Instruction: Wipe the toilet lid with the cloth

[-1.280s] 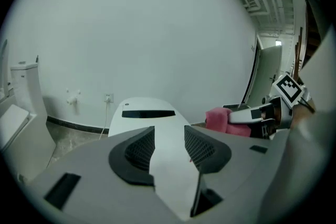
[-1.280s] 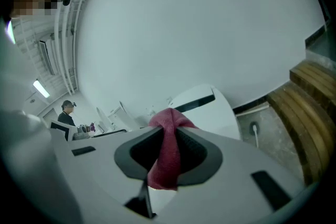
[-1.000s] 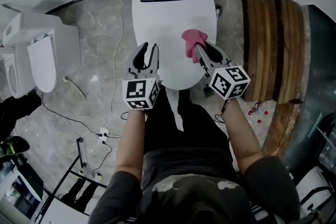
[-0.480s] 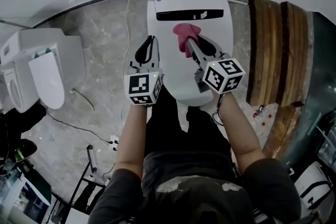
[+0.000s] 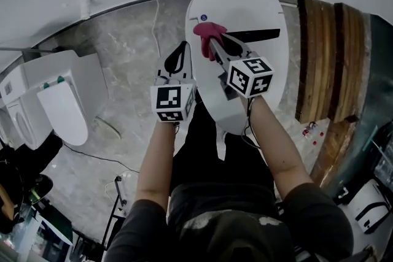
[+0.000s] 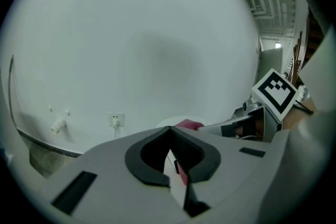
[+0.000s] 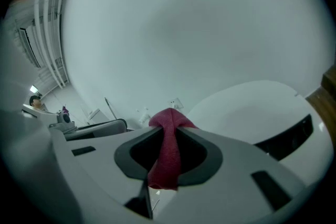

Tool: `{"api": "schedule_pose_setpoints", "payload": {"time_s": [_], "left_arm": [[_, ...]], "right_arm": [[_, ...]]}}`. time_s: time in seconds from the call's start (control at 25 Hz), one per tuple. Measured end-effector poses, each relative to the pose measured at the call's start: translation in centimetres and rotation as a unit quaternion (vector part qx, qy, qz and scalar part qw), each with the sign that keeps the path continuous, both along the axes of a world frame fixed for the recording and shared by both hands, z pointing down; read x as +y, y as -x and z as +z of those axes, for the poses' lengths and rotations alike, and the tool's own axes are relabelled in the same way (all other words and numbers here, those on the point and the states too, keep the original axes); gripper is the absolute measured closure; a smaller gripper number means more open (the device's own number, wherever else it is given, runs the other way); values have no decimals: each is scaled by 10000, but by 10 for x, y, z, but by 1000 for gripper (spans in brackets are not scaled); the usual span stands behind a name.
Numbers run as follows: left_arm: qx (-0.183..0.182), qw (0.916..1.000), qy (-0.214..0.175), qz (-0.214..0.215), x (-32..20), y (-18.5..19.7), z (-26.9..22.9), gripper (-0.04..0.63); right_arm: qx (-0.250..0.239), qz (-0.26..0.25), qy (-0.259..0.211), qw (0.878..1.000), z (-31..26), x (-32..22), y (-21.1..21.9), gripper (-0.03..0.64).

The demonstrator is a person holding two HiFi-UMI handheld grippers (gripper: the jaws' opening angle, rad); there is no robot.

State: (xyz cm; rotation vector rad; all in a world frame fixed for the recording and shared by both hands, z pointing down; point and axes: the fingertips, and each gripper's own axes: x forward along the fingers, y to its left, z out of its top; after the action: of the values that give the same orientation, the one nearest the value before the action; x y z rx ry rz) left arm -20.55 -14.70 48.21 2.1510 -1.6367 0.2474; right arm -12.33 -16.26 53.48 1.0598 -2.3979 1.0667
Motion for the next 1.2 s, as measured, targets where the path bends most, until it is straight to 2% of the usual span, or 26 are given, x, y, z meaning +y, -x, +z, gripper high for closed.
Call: {"api": "schedule_pose_setpoints", "payload": {"time_s": [0.32, 0.68, 1.0, 1.2], "left_arm": [[-43, 9999, 150, 58, -31, 27, 24, 588], [-112, 9995, 292, -88, -46, 26, 44, 588], [-273, 9981, 346, -420, -64, 7, 45, 588], [-320, 9979, 396, -412, -77, -29, 47, 588]], "right_arm": [[507, -328, 222, 9979, 41, -43, 38, 549], [676, -515, 219, 9961, 59, -90, 37, 549], [639, -504, 238, 9964, 59, -142, -2, 549], [664, -330, 262, 9969, 59, -169, -53, 549]]}}
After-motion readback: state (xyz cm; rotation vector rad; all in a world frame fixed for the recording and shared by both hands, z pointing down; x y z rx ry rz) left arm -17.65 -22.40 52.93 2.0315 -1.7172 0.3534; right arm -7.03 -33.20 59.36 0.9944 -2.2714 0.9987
